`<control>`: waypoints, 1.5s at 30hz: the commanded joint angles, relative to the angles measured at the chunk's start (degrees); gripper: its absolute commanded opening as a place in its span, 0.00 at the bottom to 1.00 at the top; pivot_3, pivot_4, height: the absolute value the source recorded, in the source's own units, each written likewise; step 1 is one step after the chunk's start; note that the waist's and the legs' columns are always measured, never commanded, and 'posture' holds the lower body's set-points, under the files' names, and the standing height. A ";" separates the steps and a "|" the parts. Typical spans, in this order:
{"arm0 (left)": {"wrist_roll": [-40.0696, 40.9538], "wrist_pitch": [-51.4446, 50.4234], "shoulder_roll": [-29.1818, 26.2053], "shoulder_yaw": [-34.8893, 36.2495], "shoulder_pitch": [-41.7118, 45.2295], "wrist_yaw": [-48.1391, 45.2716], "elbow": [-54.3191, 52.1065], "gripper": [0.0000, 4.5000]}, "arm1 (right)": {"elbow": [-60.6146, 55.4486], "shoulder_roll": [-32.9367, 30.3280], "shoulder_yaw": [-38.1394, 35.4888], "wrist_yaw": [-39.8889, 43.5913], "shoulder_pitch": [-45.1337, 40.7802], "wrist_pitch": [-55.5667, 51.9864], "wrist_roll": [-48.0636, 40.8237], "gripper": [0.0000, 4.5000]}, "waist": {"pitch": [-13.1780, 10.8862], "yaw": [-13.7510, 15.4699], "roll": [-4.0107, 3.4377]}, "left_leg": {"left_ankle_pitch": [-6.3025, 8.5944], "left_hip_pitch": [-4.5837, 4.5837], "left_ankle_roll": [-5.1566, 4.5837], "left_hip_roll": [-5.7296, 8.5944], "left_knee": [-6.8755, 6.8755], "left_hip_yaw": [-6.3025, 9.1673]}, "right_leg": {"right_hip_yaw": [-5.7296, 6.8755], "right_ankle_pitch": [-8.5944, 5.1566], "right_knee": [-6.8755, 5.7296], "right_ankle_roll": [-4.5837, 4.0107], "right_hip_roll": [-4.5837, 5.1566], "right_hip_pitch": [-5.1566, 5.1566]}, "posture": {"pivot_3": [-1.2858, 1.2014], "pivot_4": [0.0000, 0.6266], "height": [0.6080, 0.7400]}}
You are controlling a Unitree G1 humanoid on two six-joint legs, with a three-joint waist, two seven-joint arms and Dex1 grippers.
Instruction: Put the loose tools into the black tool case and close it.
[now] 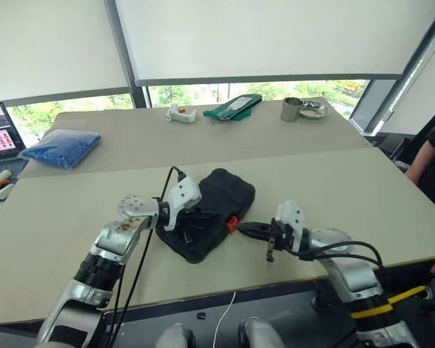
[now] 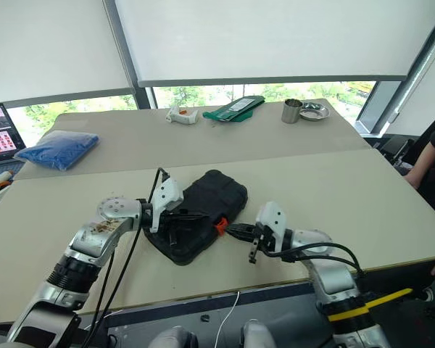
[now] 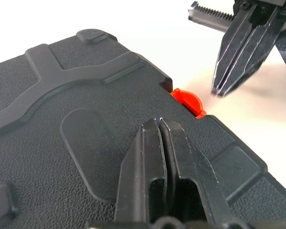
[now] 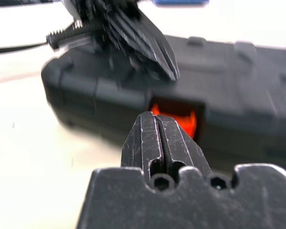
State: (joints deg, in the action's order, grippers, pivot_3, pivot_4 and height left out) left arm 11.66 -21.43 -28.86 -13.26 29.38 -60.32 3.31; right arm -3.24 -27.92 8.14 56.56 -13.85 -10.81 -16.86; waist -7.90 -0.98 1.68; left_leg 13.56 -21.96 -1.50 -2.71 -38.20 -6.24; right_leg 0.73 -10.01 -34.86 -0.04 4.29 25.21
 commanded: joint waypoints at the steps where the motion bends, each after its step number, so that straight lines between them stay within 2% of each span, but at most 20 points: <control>1: -2.01 -1.71 -0.93 -2.17 -3.72 0.00 4.54 0.03 | 0.06 0.30 0.67 -1.31 -0.04 -0.62 1.24 0.00 | 0.00 -0.02 0.00 | 0.00 0.04 0.00 -0.01 0.03 0.02 | 0.01 -0.02 -0.01 -0.03 -0.02 0.00 | 0.52 0.24 1.00; 14: -2.23 -1.95 -0.53 -2.19 -4.44 0.08 4.13 0.03 | 12.25 7.77 3.12 -2.92 -7.90 5.75 5.27 0.00 | 0.01 -0.26 0.00 | 0.00 0.13 0.01 0.00 0.15 0.02 | 0.00 -0.04 -0.01 -0.06 -0.05 0.01 | 0.52 0.24 1.00; 18: -1.53 -0.07 0.25 -0.96 -5.20 0.75 4.03 0.03 | 12.51 7.97 3.12 -2.33 -7.66 5.97 5.77 0.00 | 0.01 -0.23 -0.02 | 0.00 0.15 0.01 -0.02 0.16 0.03 | 0.01 -0.05 -0.03 -0.06 -0.06 0.02 | 0.52 0.24 1.00; 21: 1.92 3.47 1.08 3.37 -6.91 0.41 2.89 0.03 | 9.77 5.94 2.10 -0.76 -5.70 5.24 5.02 0.00 | 0.01 -0.26 -0.04 | 0.01 0.13 0.01 -0.02 0.18 0.02 | -0.01 -0.05 -0.02 -0.06 -0.05 0.04 | 0.52 0.24 1.00; 24: 6.29 8.99 0.50 8.51 -9.77 -2.14 -0.17 0.18 | 5.55 3.00 -1.47 1.52 -3.06 4.36 1.26 0.00 | 0.01 -0.20 -0.04 | 0.00 -0.04 0.00 -0.02 0.26 0.01 | 0.01 -0.08 0.01 -0.11 -0.02 0.19 | 0.52 0.24 1.00; 25: 7.65 10.24 0.04 10.20 -10.75 -2.77 -1.21 0.28 | 3.98 1.70 -2.61 2.61 -2.11 3.90 -0.19 0.13 | 0.01 -0.17 -0.04 | 0.02 -0.09 0.03 -0.01 0.28 0.01 | 0.01 -0.13 0.01 -0.10 -0.03 0.25 | 0.52 0.24 1.00; 26: 8.89 11.58 -0.84 12.24 -11.91 -3.38 -2.28 0.34 | 2.54 0.04 -3.71 3.71 -1.09 4.32 -0.96 0.15 | 0.00 -0.13 -0.03 | 0.01 -0.11 0.02 -0.01 0.30 0.00 | 0.01 -0.20 0.00 -0.12 -0.03 0.27 | 0.52 0.24 1.00; 29: 12.35 13.08 -3.95 18.34 -15.38 -4.23 -5.38 0.59 | 0.31 -4.07 -7.11 5.57 1.41 7.03 -2.19 0.40 | -0.03 -0.12 0.02 | -0.03 -0.31 -0.22 -0.03 0.32 0.00 | 0.00 -0.36 -0.03 -0.06 -0.06 0.51 | 0.52 0.24 1.00; 30: 13.22 14.66 -5.60 21.51 -16.99 -4.49 -5.89 0.65 | 0.74 -5.88 -8.30 6.41 2.43 9.84 -1.48 0.46 | -0.04 -0.10 0.03 | -0.02 -0.44 -0.22 -0.03 0.33 -0.03 | -0.03 -0.37 -0.04 -0.08 -0.08 0.69 | 0.52 0.24 1.00; 32: 13.83 17.12 -8.74 26.75 -20.17 -4.60 -5.77 0.83 | 2.68 -8.81 -9.98 8.59 3.98 17.39 0.38 0.63 | -0.16 -0.06 0.10 | 0.00 -0.70 -0.22 -0.04 0.35 -0.05 | -0.01 -0.38 -0.05 -0.07 -0.11 0.98 | 0.52 0.24 1.00; 34: 12.72 19.89 -11.79 31.11 -25.01 -4.99 -4.08 0.99 | 5.51 -10.21 -12.18 11.48 4.91 22.19 -1.37 0.78 | -0.32 0.11 0.32 | 0.01 -0.81 -0.23 -0.04 0.34 -0.03 | 0.02 -0.43 -0.03 0.00 -0.13 1.06 | 0.52 0.24 1.00; 37: 10.89 21.35 -14.20 35.17 -32.01 -3.61 -1.85 1.00 | 9.90 -11.56 -14.54 13.50 4.69 23.26 -3.54 0.99 | -0.39 0.23 0.37 | 0.07 -0.82 -0.22 -0.03 0.34 -0.06 | 0.04 -0.51 0.03 -0.02 -0.02 1.04 | 0.52 0.24 1.00; 41: 8.42 24.37 -14.24 37.06 -39.75 -1.73 -2.21 1.00 | 15.65 -13.11 -15.36 16.63 3.44 26.73 -3.49 0.99 | -0.52 0.42 0.45 | 0.12 -0.86 -0.30 0.04 0.34 -0.14 | 0.04 -0.53 0.14 0.02 0.16 1.05 | 0.52 0.24 1.00; 45: 4.86 24.91 -12.86 35.80 -41.78 3.92 -4.23 1.00 | 18.13 -12.58 -14.65 16.70 1.68 28.73 -2.94 0.99 | -0.61 1.32 0.57 | 0.26 -0.89 -0.08 0.00 0.34 -0.11 | 0.13 -0.52 0.20 0.00 0.17 1.06 | 0.52 0.24 1.00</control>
State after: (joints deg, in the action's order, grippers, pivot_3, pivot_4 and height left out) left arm 17.72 1.64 -42.22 22.29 -12.39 -59.07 1.57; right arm 14.76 -40.46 -5.41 73.18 -11.10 15.82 -19.25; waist -8.51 0.34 2.26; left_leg 13.82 -22.85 -1.57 -2.73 -37.86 -6.34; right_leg 0.86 -10.53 -34.68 -0.04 4.45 26.27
